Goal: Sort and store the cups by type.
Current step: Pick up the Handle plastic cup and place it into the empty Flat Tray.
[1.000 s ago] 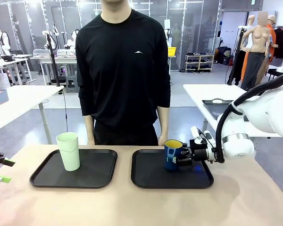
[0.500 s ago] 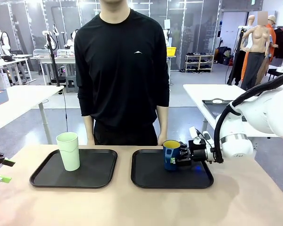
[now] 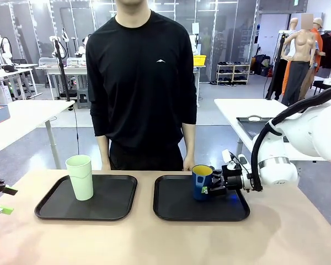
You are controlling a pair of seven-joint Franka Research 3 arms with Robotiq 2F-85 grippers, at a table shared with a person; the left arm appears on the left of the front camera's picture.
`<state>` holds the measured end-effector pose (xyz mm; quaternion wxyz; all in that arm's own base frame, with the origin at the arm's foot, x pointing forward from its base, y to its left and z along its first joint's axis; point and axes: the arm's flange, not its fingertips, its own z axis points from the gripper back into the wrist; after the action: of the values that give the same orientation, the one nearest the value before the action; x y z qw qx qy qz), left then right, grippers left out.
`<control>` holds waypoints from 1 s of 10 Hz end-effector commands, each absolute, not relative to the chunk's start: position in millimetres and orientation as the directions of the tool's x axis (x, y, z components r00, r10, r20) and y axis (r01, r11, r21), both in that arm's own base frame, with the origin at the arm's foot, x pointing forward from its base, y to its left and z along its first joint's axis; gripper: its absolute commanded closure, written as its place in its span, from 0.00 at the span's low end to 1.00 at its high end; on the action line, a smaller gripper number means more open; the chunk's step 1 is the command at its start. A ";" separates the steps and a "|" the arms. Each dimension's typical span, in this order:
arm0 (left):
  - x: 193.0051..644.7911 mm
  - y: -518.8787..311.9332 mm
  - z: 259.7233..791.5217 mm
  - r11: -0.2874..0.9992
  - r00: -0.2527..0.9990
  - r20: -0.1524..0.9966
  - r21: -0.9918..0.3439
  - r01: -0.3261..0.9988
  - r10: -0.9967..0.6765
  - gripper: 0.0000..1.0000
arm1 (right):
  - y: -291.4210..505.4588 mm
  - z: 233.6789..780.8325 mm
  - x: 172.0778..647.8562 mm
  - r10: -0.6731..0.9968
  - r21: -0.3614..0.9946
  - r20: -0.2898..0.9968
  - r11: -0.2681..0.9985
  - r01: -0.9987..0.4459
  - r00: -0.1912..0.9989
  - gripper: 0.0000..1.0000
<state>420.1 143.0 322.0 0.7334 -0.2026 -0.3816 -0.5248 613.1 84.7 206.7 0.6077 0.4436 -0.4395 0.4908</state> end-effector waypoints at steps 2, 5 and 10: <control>421.1 143.9 323.6 0.357 0.136 0.784 0.116 0.927 -0.606 0.00 | 71.6 220.9 603.8 0.241 0.145 0.955 0.123 -0.982 0.171 0.00; 421.1 143.9 323.6 0.357 0.136 0.784 0.116 0.927 -0.606 0.00 | 52.0 227.8 594.3 0.242 0.160 0.952 0.122 -0.980 0.186 0.00; 421.1 143.9 323.6 0.357 0.136 0.784 0.116 0.927 -0.606 0.00 | 7.8 244.7 563.8 0.286 0.160 0.935 0.187 -0.969 0.210 0.00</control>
<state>420.1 143.1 322.0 0.7334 -0.2026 -0.3816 -0.5248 574.7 9.2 231.8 0.6419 0.4246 -0.4202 0.4808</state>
